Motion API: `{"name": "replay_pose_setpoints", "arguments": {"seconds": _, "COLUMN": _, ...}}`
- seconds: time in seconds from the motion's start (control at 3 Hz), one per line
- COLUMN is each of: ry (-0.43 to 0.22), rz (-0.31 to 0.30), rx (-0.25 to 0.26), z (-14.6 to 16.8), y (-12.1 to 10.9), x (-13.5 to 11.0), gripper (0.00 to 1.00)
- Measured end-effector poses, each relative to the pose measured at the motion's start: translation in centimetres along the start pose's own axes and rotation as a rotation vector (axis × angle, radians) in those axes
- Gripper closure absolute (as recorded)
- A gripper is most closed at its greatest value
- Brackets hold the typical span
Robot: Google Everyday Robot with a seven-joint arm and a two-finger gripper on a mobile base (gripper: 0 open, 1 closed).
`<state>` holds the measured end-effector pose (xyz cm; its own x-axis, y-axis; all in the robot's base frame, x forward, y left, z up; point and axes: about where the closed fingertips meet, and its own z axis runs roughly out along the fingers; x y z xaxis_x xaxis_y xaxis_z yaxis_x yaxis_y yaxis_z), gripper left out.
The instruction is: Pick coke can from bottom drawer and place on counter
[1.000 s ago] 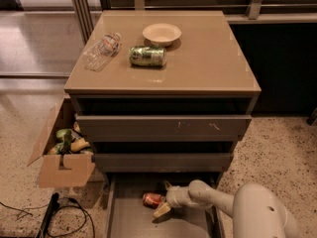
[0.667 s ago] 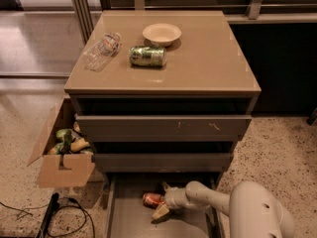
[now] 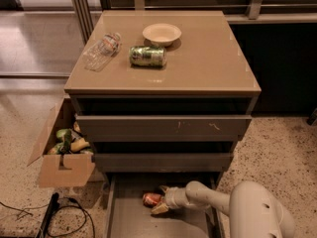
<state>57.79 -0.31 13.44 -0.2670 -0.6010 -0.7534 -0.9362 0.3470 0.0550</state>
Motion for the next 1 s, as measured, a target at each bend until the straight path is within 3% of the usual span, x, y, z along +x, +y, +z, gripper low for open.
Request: {"name": "replay_pose_setpoints", "arguments": {"seconds": 1.0, "ry": 0.000, "rz": 0.000, "rx": 0.000, "z": 0.01, "y": 0.01, "x": 0.00, "gripper": 1.00}}
